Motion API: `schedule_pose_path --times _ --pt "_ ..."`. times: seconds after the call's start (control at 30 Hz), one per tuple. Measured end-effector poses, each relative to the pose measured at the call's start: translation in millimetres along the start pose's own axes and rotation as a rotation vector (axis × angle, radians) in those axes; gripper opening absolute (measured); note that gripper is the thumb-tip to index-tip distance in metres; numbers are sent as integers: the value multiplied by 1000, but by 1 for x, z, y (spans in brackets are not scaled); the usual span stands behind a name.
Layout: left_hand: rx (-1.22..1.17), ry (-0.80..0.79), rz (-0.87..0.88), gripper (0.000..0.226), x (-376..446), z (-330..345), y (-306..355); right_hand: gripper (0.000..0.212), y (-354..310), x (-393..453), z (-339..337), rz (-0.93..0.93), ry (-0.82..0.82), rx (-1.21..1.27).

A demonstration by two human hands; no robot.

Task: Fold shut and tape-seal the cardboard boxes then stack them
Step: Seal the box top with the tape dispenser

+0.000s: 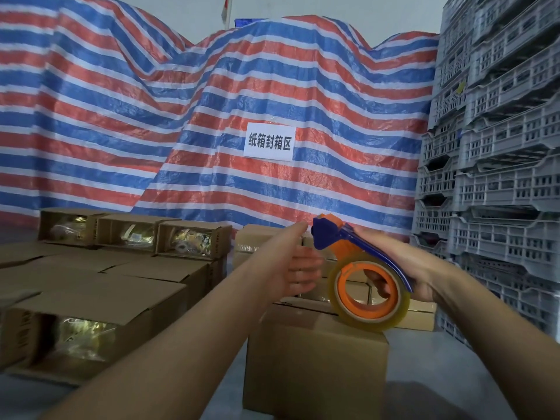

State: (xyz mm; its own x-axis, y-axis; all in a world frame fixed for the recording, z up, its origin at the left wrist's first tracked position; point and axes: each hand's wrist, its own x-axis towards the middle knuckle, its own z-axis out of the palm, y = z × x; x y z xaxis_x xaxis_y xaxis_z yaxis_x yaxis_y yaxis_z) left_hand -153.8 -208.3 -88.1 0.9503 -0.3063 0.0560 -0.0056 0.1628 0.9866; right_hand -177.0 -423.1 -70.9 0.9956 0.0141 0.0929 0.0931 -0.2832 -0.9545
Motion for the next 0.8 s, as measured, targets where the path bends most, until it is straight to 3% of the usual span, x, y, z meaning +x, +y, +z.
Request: schedule_pose_path --times 0.23,0.57,0.8 --pt "-9 79 15 20 1 -4 -1 66 -2 4 1 1 -19 -19" --pt "-42 78 28 23 -6 -5 -14 69 -10 11 3 16 -62 -81" --pt "-77 89 74 17 -3 -19 -33 69 -36 12 12 145 -213 -194"
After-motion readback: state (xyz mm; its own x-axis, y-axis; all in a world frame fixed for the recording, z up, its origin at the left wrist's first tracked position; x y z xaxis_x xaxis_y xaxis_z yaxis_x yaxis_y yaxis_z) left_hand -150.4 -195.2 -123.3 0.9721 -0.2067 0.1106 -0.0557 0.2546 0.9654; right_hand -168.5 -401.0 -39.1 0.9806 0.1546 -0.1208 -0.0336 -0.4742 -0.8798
